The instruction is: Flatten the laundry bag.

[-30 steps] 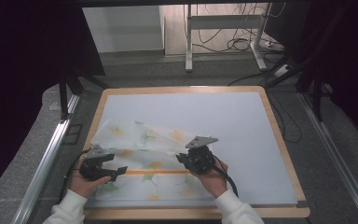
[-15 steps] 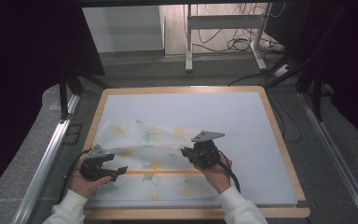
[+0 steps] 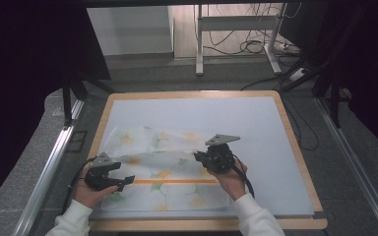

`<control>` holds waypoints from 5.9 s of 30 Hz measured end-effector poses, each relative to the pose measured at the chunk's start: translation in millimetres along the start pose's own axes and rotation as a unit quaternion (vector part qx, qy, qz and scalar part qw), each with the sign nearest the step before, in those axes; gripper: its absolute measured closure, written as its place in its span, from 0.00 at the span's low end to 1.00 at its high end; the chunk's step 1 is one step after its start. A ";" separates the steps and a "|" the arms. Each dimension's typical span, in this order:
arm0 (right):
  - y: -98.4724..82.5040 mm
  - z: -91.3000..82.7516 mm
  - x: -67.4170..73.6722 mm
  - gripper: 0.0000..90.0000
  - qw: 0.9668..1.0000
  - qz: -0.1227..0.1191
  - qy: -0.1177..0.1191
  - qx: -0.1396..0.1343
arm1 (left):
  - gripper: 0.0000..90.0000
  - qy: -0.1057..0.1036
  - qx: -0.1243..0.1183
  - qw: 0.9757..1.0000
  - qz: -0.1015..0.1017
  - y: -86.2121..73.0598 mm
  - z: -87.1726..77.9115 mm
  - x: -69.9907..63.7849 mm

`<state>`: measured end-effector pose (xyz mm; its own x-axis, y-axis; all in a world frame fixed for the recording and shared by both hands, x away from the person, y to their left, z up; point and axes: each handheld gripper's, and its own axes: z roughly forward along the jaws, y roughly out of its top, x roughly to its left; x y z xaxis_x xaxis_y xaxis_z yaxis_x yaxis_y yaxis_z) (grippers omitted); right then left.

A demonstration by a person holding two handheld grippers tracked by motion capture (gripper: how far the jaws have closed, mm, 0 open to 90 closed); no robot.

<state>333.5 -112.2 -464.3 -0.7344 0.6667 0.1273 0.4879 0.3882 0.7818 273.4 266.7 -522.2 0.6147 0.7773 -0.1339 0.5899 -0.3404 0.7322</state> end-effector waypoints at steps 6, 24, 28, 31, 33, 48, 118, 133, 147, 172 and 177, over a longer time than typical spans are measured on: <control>0.6 -1.4 -8.3 0.95 1.000 0.016 -0.001 -0.004 | 0.21 0.000 0.001 1.000 0.000 0.0 0.1 -0.5; 7.3 0.1 -19.4 0.95 0.999 0.030 -0.005 -0.012 | 0.21 0.001 0.001 1.000 0.001 0.0 0.1 -0.6; 8.9 0.6 -22.3 0.95 0.999 0.032 -0.007 -0.014 | 0.21 0.001 0.002 1.000 0.001 -0.1 0.2 -0.6; 11.3 1.7 -27.1 0.95 0.999 0.038 -0.012 -0.017 | 0.21 0.001 0.002 1.000 0.001 0.0 0.4 -0.6; 12.1 2.3 -29.8 0.95 0.999 0.039 -0.015 -0.019 | 0.21 0.000 0.002 1.000 0.001 0.0 0.2 -0.6; 13.4 8.6 -47.1 0.95 0.998 0.057 -0.035 -0.018 | 0.21 0.001 0.004 1.000 0.002 -0.3 0.2 -0.5; 22.3 63.6 -129.6 0.95 0.984 0.157 -0.084 -0.002 | 0.21 -0.001 0.006 1.000 0.005 -1.1 0.7 2.4; 17.4 66.6 -144.9 0.93 0.979 0.176 -0.102 -0.028 | 0.21 0.000 0.004 1.000 0.004 -1.4 0.3 2.6; 18.1 51.7 -149.1 0.58 0.975 0.152 -0.155 -0.053 | 0.21 0.000 0.005 1.000 0.004 -1.4 0.3 2.6; 35.1 86.7 -81.8 0.99 0.998 0.044 -0.034 0.035 | 0.21 0.000 0.003 1.000 0.008 0.3 0.7 0.1; 33.4 109.5 -83.8 0.99 0.996 0.047 -0.037 0.063 | 0.21 -0.001 0.004 1.000 0.008 0.3 0.9 0.0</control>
<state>463.0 -85.5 -515.7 -0.6481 0.7471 0.1476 0.6122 0.3959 0.6844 274.0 266.1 -522.6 0.6254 0.7705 -0.1232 0.5836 -0.3570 0.7294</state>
